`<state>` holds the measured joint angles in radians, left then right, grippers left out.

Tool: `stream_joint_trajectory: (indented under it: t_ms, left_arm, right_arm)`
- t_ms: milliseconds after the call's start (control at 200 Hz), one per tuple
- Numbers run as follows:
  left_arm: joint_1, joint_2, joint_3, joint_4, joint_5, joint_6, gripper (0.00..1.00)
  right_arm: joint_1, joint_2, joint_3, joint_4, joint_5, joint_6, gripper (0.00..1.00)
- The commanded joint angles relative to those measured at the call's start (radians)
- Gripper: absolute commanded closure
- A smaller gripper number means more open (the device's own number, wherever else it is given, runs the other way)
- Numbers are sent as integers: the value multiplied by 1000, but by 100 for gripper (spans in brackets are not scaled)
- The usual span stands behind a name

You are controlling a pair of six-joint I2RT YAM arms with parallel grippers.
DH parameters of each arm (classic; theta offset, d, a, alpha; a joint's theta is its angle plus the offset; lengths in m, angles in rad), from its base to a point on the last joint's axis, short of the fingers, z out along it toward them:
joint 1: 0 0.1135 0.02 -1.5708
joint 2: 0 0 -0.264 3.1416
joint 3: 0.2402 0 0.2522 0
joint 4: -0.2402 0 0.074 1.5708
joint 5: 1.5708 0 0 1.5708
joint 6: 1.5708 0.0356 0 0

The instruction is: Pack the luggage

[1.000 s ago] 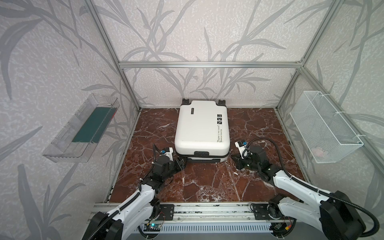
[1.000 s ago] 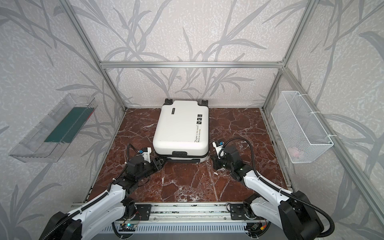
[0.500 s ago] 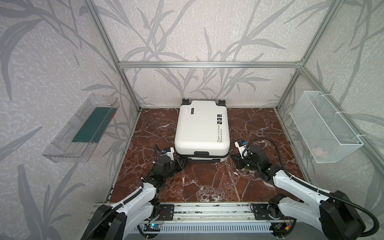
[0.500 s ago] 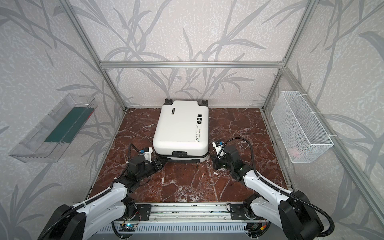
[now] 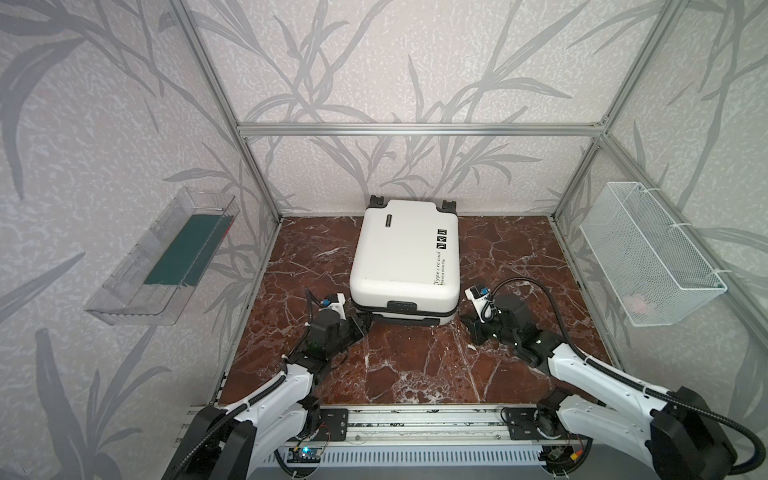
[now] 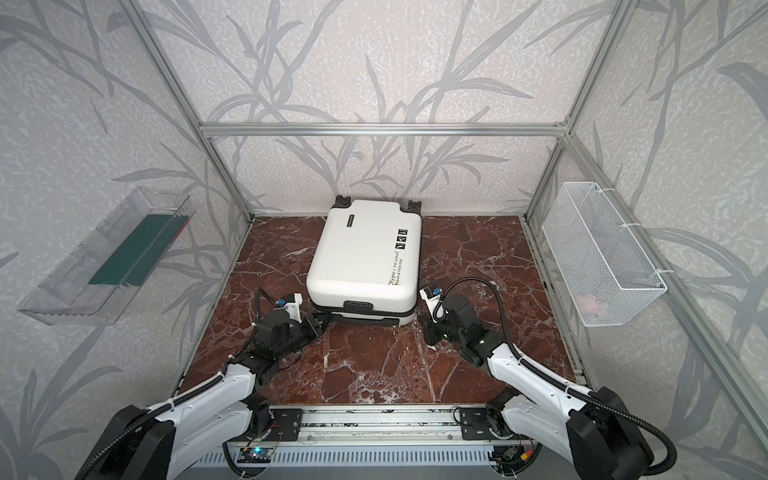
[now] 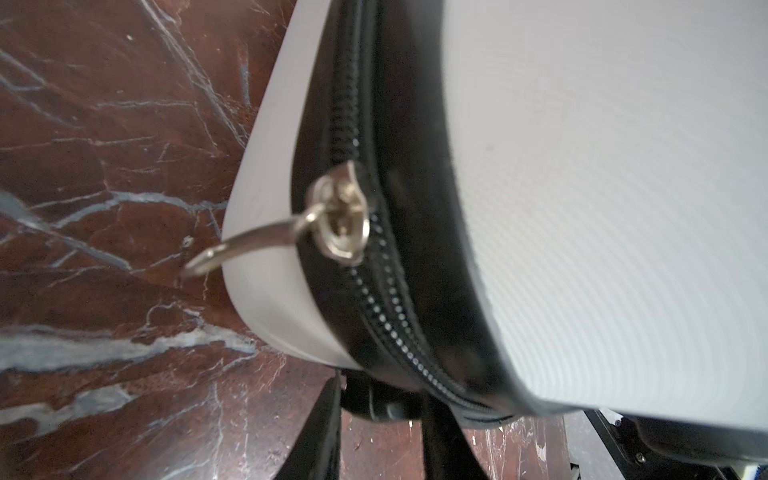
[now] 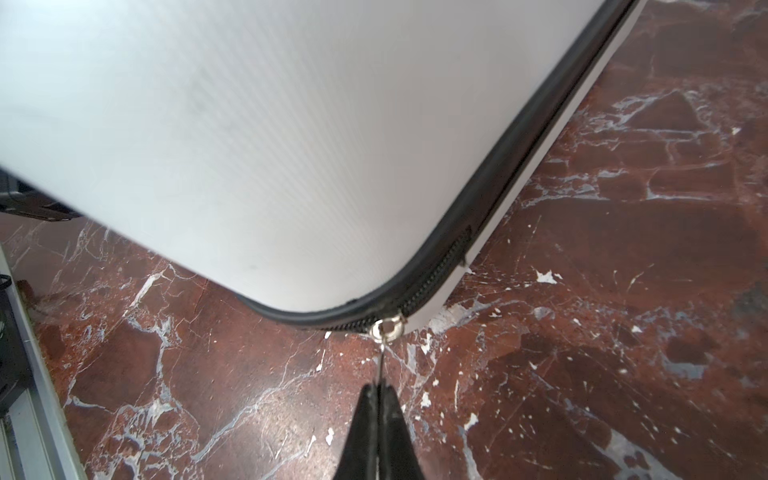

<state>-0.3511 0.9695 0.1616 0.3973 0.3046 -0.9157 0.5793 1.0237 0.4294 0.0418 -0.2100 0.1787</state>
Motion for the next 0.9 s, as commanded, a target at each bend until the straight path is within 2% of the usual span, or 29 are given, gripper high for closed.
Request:
stream_joint_trajectory:
  t_ms: [0,160,475,895]
  left_arm:
    - [-11,17,2,13,-7,23,100]
    - [-16,29,7,26,-5,22,100]
    - [-24,25,5,25,-7,20,100]
    - [-29,26,8,25,-7,20,100]
  right_arm:
    - [27,-34,-6,-88,-59,-19,100]
    - [60,-33,5,-92,-83,-27,100]
    - [169,17,38,-29,-38,24,100]
    - [344,234,169,111,57,67,100]
